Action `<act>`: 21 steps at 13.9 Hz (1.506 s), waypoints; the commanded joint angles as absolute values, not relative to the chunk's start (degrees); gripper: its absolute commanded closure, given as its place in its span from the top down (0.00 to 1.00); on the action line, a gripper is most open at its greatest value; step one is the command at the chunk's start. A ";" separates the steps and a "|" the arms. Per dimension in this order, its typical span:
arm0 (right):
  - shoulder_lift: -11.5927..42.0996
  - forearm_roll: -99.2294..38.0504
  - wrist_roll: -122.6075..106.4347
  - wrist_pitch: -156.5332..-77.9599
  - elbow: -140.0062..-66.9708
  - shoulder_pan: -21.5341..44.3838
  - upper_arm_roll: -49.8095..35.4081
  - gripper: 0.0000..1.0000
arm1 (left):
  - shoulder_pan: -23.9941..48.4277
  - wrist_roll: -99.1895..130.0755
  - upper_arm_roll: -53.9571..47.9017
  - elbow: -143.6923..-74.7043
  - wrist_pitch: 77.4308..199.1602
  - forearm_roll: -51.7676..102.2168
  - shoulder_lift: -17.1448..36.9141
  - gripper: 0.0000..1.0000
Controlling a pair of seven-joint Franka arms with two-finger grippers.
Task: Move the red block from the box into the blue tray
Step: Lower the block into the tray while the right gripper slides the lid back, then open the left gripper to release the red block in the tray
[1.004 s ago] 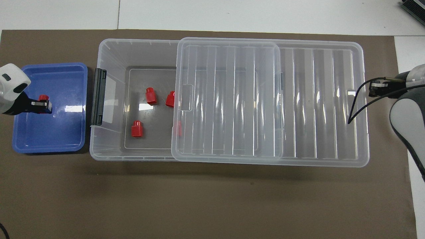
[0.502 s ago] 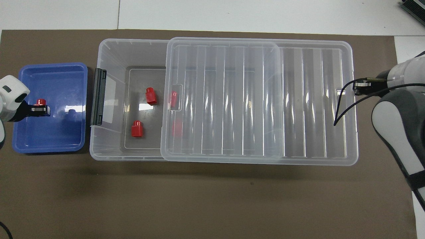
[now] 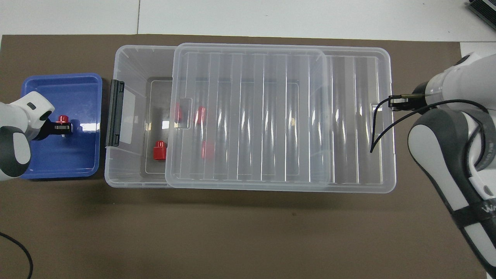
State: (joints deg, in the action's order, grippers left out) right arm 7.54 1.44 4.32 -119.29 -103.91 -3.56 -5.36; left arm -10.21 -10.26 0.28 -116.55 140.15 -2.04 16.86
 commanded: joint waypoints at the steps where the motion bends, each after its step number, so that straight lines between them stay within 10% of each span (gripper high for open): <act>1: 7.29 0.79 3.16 -119.44 -104.41 -2.20 -5.89 0.00 | -9.40 -10.46 0.70 -116.45 141.24 -2.37 17.14 0.17; 11: 7.12 0.53 5.36 -119.27 -104.41 5.54 -6.15 0.00 | -9.58 -10.02 0.79 -117.86 143.87 -2.29 18.90 0.25; 15: 7.03 0.44 6.15 -119.27 -104.50 6.24 -6.15 0.00 | -9.40 -10.11 0.79 -117.86 143.88 -2.29 18.90 0.85; 21: 7.12 0.44 6.33 -119.35 -104.33 6.60 -6.15 0.00 | -9.23 -10.11 0.79 -112.00 133.12 -2.37 18.20 0.86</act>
